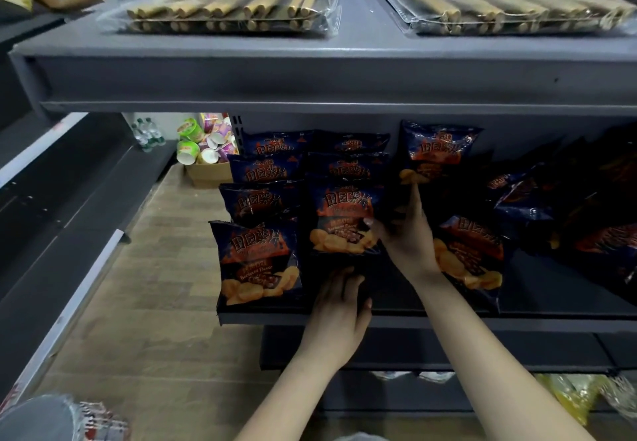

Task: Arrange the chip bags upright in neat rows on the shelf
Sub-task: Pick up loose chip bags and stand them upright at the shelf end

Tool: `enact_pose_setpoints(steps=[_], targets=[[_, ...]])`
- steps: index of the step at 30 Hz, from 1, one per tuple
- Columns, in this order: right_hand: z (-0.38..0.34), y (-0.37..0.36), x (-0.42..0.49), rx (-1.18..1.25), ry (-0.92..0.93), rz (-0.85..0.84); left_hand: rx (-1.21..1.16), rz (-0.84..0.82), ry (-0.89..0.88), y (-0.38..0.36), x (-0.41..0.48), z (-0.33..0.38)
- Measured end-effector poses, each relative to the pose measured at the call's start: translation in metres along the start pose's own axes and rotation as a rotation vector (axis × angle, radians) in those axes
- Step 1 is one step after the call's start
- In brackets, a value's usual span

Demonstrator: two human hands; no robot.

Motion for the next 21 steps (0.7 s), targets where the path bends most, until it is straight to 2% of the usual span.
enact_pose_setpoints(steps=[5, 11, 15, 18, 21], targets=[[0.002, 0.056, -0.011, 0.041, 0.075, 0.182, -0.096, -0.016, 0.013, 0.005, 0.0, -0.001], [0.038, 0.117, -0.034, -0.104, 0.089, 0.351, -0.339, -0.058, 0.051, 0.002, 0.007, 0.009], [0.066, 0.141, -0.054, -0.173, 0.023, 0.4, -0.54, -0.132, 0.058, -0.013, 0.027, 0.039], [0.081, 0.144, -0.062, -0.239, -0.028, 0.35, -0.697, -0.158, 0.111, -0.025, 0.051, 0.056], [0.09, 0.125, -0.069, -0.283, -0.02, 0.144, -0.763, -0.131, 0.137, -0.031, 0.077, 0.061]])
Point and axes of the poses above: each hand's wrist, its own x-axis towards the middle knuckle, its own y-axis out of the back of the hand, z = x × y, the point moved 9 cm from there along x, towards the middle knuckle, and after that the axes turned 11 degrees about -x, right-handed, at the moved point
